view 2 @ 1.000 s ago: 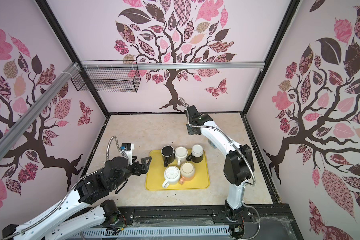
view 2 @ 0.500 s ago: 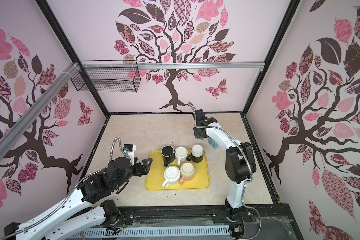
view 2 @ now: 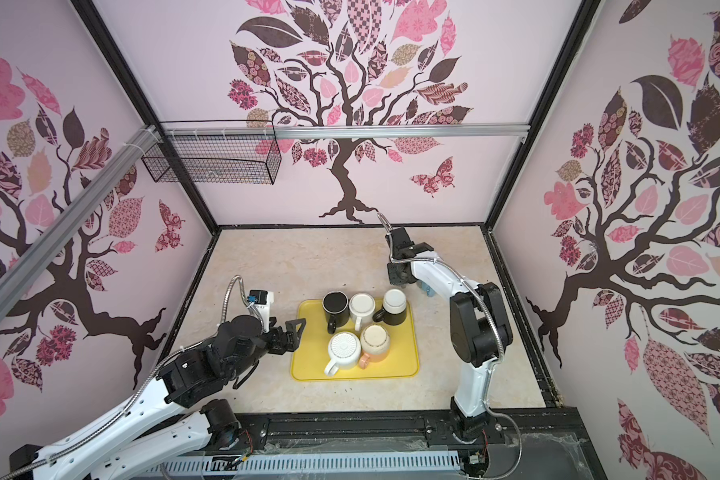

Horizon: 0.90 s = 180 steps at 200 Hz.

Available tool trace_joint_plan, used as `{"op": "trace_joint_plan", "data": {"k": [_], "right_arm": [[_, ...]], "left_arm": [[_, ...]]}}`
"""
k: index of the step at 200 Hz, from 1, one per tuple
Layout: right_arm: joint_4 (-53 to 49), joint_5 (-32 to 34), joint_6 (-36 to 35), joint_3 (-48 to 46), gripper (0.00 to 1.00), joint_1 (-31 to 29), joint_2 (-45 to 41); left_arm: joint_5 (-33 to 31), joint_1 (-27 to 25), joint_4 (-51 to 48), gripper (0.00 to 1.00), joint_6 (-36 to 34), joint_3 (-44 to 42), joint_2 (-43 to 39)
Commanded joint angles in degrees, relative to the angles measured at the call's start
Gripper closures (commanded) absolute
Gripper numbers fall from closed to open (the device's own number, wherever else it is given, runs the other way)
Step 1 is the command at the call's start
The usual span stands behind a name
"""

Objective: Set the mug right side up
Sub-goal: 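Lower the grey mug upright beside the blue butterfly mug and open the right gripper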

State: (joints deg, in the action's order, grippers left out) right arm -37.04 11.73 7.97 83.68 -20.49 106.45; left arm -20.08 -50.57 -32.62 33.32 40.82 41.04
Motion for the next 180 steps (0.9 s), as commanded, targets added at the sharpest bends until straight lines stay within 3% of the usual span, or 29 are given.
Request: {"op": "trace_joint_plan", "data": {"k": [1,166,180], "right_arm": [[3.44,0.68,0.82,0.97,1.00,0.61,0.42],[4.43,0.32,0.65,-2.07,1.00,2.24,0.25],[4.49,0.18,0.82,-2.23,0.96,2.38,0.20]], "left_arm": [[0.74,0.03,1.12,0.08,0.43,-1.03,0.25],[2.75,0.03,0.98,0.08,0.60,-1.40,1.60],[2.85,0.03,0.71,0.08,0.69,-1.36,1.49]]}}
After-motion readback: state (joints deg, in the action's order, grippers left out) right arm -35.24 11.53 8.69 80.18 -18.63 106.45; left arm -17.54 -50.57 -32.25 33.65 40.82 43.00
